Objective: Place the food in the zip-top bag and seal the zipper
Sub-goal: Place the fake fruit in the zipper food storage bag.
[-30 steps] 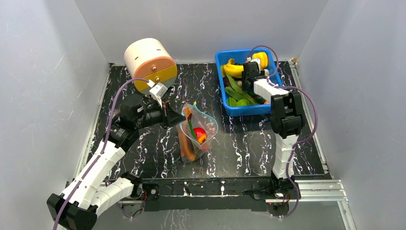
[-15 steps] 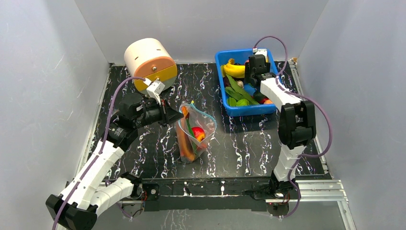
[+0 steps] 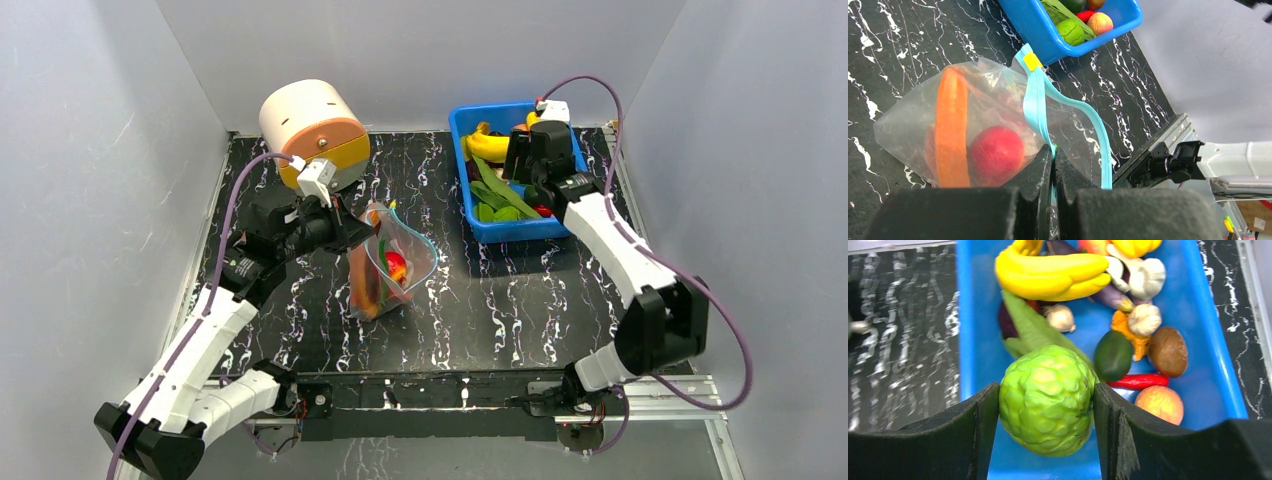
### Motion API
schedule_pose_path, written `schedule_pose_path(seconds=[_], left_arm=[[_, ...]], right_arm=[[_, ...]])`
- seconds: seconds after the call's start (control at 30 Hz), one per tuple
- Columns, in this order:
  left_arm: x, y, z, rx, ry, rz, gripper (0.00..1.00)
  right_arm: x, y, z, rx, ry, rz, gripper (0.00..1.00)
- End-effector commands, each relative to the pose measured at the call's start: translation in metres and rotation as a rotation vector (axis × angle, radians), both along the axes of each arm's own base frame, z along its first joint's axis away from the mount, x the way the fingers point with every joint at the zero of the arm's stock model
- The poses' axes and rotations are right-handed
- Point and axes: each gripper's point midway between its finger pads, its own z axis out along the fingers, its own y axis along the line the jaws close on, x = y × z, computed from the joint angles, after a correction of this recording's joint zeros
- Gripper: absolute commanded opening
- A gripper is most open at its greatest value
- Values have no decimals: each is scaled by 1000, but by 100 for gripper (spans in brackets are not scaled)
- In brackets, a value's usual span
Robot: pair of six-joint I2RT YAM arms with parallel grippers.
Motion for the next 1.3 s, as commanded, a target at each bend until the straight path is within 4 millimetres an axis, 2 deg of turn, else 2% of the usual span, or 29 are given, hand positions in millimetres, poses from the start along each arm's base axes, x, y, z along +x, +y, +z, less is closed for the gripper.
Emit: schedule_pose_path(seconds=[0.0,0.17,0.4,0.5,0.6,0.73,0.83,1.07,1.27], left_arm=[[4,0,24,-37,-17,33,0],[4,3,30,-39,-20,55,0],[8,-2,33,-61,-25,47,0],[8,-5,35,-79,-20,37,0],[8,-8,36,-83,-13,24,0],[6,-11,36,-96,6,9,0],[2,-11,36,-114,14,4,0],[-5,-13,38,-151,17,-10,0],[-6,-12,41,-166,6,-1,0]], right_arm=[[-29,41,48,121,-112,122,29],[-68,86,86,172,-171,279,29],[-130,146,125,360,-223,568,29],[-161,161,144,448,-254,665,29],[-188,173,153,517,-250,767,30],[-217,185,153,610,-209,870,31],[-230,192,151,653,-200,907,30],[-244,215,131,680,-115,935,31],[-242,232,114,656,-75,904,32]])
